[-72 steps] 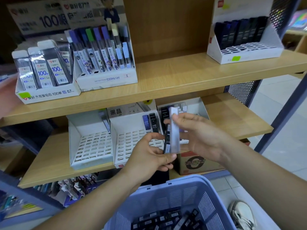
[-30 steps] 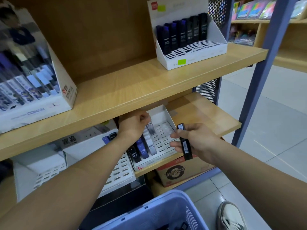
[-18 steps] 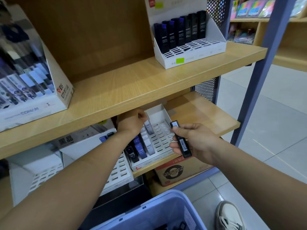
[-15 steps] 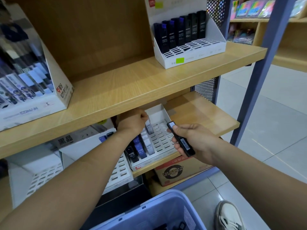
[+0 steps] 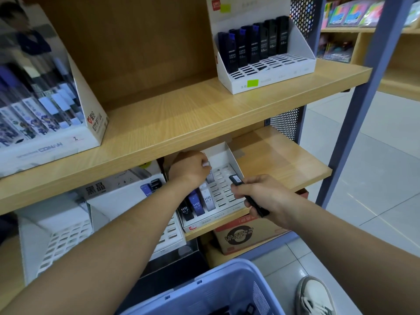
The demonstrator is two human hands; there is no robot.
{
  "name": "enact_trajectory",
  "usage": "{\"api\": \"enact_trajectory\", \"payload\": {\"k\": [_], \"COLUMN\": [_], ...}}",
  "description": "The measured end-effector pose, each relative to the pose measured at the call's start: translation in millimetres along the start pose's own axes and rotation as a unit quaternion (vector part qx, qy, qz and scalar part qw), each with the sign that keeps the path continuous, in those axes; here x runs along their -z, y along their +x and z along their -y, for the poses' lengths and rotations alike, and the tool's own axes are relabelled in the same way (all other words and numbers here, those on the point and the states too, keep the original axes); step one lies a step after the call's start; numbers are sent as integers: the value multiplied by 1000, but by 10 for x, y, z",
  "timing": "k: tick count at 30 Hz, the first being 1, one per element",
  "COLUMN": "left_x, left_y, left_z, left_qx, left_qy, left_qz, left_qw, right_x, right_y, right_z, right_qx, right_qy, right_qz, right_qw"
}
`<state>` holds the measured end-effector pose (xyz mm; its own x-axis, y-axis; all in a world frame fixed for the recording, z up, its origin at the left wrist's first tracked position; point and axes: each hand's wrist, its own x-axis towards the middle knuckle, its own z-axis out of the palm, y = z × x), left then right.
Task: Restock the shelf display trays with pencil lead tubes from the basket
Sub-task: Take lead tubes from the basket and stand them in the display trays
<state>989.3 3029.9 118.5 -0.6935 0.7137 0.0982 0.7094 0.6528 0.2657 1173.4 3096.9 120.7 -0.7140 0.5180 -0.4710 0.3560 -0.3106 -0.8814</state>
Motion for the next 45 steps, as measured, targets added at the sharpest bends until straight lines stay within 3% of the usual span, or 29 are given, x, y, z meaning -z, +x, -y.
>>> {"api": "enact_trajectory", "payload": {"k": [7,10,12,14,17,22,26,34,41,45], "left_x": [35,155,219,277,383,565,483,274,302,346], "left_y": [60,-92,-314,-598,-921,-1126,-1153,-1096,-1003,-974], "left_z": [-32,-13,70,210,587,1314,1636,1752,1695,1639], "left_qx": [31,28,39,68,97,139,164,61,66,46], "left_qy": [-29,-105,-251,-404,-480,-429,-415,-208,-244,-182], "left_qz": [-45,-107,-142,-145,-160,-224,-214,-173,-130,-127], "left_qw": [998,988,957,901,857,864,869,961,959,974], "right_x": [-195,-196,-177,-174,-268,-566,-748,-791,-825,-805], "right_y": [83,76,55,37,1,-45,-69,-6,-67,-55], "right_z": [-20,-14,24,63,100,117,120,60,66,67], "right_qx": [-14,-8,1,10,3,11,10,21,25,22], "right_qy": [58,61,63,58,38,14,-12,-38,-28,-13], "right_qz": [28,23,16,16,47,100,105,133,166,165], "right_qw": [998,998,998,998,998,995,994,990,985,986]}}
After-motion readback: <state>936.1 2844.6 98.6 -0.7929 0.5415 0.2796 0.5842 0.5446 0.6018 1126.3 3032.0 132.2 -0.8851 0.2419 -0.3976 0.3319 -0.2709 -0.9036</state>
